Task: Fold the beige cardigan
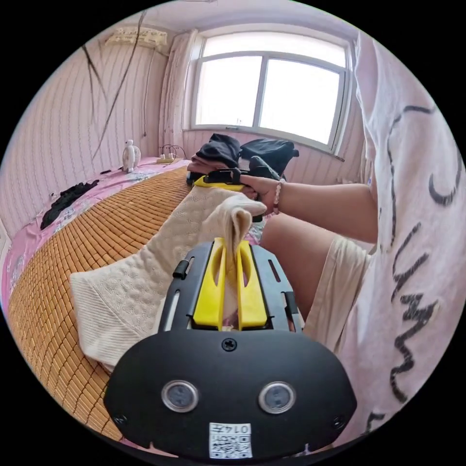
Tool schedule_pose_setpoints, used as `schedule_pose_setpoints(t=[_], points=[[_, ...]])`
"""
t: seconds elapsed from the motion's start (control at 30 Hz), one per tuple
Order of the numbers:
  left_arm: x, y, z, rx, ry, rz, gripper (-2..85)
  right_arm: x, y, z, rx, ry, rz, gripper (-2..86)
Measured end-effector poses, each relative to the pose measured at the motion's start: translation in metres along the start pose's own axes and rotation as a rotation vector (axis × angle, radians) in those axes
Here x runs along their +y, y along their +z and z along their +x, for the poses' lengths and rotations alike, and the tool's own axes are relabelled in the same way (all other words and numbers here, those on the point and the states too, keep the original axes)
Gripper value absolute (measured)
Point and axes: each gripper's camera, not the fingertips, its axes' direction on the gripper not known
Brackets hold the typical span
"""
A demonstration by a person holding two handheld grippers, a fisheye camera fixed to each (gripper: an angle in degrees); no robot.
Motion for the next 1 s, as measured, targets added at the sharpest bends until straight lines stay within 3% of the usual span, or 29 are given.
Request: schedule_pose_setpoints(t=[0.17, 0.27, 0.33, 0.37, 0.5, 0.6, 0.63, 0.73, 0.8, 0.93, 1.0], points=[[0.026, -0.023, -0.037, 0.103, -0.248, 0.136, 3.7, -0.026, 0.038, -0.081, 0.001, -0.183, -0.101, 0.9], [0.06, -0.036, -0.059, 0.044, -0.397, 0.024, 4.6, -0.013, 0.135, -0.11, -0.164, -0.269, -0.211, 0.2], [0.085, -0.051, -0.074, -0.034, -0.496, -0.033, 4.8, 0.011, 0.231, -0.107, -0.159, -0.293, -0.498, 0.3], [0.099, -0.064, -0.083, -0.079, -0.546, -0.05, 4.6, 0.016, 0.247, -0.104, -0.135, -0.265, -0.544, 0.3], [0.12, -0.105, -0.102, -0.205, -0.579, -0.028, 4.6, 0.023, 0.217, -0.123, -0.214, -0.316, -0.385, 1.5], [0.118, -0.1, -0.117, -0.252, -0.563, -0.039, 5.9, 0.028, 0.174, -0.138, 0.045, -0.478, -0.299, 3.8], [0.113, -0.088, -0.124, -0.225, -0.557, -0.027, 7.1, 0.031, 0.171, -0.144, 0.194, -0.542, -0.324, 6.1], [0.086, -0.042, -0.132, -0.083, -0.502, -0.026, 9.2, 0.038, 0.192, -0.156, 0.394, -0.662, -0.499, 9.8], [0.069, -0.008, -0.129, -0.057, -0.447, -0.053, 8.9, 0.046, 0.208, -0.165, 0.437, -0.744, -0.539, 11.8], [0.057, 0.066, -0.125, -0.127, -0.371, -0.283, 5.6, 0.062, 0.267, -0.163, 0.496, -0.853, -0.701, 13.3], [0.054, 0.072, -0.125, -0.165, -0.33, -0.291, 4.4, 0.059, 0.291, -0.153, 0.5, -0.839, -0.764, 11.7]])
